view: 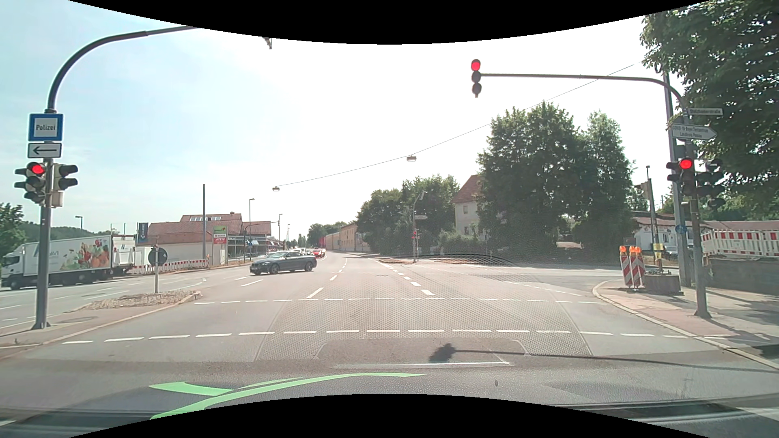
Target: Follow the waypoints while adhering to traffic rules and regulations
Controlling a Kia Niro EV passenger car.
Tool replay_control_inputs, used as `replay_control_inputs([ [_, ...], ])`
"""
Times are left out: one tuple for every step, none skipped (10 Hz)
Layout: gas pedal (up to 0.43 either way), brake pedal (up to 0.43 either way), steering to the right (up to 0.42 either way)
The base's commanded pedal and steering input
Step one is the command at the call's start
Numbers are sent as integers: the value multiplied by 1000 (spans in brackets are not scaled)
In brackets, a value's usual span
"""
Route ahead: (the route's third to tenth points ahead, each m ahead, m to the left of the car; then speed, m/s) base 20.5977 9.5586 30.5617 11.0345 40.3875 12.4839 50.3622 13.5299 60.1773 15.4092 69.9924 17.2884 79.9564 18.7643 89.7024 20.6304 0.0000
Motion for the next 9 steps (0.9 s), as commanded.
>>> replay_control_inputs([
  [0, 341, -12],
  [0, 341, -12],
  [0, 341, -12],
  [0, 341, -12],
  [0, 341, -12],
  [0, 341, -12],
  [0, 341, -12],
  [0, 341, -12],
  [0, 341, -12],
])
